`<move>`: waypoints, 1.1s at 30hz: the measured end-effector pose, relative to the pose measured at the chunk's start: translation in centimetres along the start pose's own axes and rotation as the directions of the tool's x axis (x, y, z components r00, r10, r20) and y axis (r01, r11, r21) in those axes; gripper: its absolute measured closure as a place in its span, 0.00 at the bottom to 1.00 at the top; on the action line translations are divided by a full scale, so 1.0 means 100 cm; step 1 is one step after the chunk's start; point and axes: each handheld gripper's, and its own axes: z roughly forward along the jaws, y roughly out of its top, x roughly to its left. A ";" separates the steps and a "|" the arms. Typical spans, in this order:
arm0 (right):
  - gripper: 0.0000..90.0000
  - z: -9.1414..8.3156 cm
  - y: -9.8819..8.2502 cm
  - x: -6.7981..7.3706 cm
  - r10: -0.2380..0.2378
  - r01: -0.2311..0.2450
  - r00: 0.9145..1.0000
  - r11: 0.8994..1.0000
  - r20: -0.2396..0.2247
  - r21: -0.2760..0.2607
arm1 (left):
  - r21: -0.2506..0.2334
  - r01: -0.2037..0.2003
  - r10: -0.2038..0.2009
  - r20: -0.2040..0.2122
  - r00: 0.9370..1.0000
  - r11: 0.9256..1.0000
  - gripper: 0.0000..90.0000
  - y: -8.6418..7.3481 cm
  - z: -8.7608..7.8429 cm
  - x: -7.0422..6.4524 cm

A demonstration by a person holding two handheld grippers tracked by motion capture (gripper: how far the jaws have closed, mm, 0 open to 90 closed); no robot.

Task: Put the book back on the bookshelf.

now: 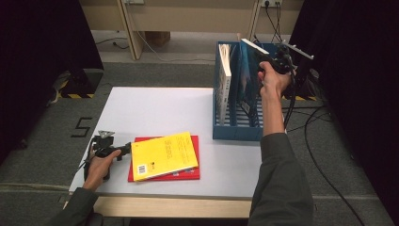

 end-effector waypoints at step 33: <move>0.64 -0.013 -0.030 -0.013 0.011 -0.002 0.996 0.994 -0.084 0.110 | 0.001 -0.004 0.004 0.006 1.000 1.000 0.14 0.000 0.000 -0.001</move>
